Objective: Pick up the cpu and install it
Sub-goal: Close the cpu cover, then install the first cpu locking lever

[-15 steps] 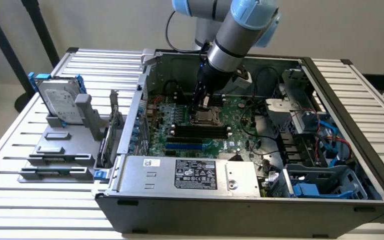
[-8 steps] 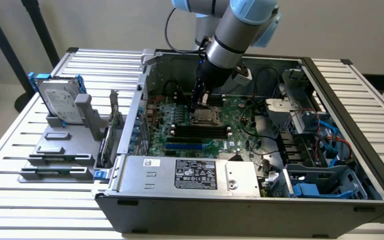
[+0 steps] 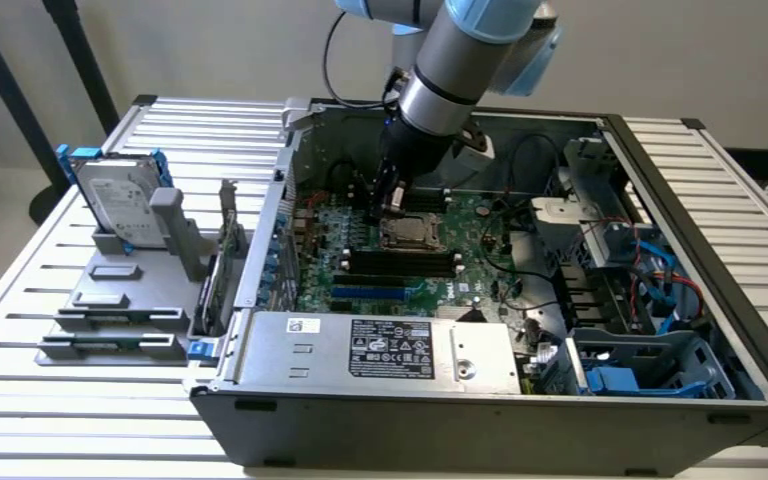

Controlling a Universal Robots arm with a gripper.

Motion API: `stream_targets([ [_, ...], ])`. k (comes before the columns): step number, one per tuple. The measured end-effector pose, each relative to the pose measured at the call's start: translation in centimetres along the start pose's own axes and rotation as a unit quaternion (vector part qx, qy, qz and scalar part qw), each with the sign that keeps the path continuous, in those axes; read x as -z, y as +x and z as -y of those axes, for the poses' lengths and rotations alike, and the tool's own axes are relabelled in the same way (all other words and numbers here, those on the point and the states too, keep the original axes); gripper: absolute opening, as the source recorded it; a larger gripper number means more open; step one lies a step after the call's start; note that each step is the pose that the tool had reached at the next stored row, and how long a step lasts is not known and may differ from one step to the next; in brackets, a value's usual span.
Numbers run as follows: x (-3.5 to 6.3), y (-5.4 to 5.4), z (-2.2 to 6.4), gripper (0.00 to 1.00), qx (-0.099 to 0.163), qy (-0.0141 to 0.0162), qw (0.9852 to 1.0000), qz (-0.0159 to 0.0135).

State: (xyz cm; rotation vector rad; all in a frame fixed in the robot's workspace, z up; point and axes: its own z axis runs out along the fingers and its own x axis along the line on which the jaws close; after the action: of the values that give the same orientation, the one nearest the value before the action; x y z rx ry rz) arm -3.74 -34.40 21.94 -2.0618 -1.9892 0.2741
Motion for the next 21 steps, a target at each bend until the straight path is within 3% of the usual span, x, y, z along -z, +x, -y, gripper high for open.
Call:
stream_targets([
  [21,-0.02,-0.2,0.77,0.11,-0.002,0.0001,1.0,-0.0012],
])
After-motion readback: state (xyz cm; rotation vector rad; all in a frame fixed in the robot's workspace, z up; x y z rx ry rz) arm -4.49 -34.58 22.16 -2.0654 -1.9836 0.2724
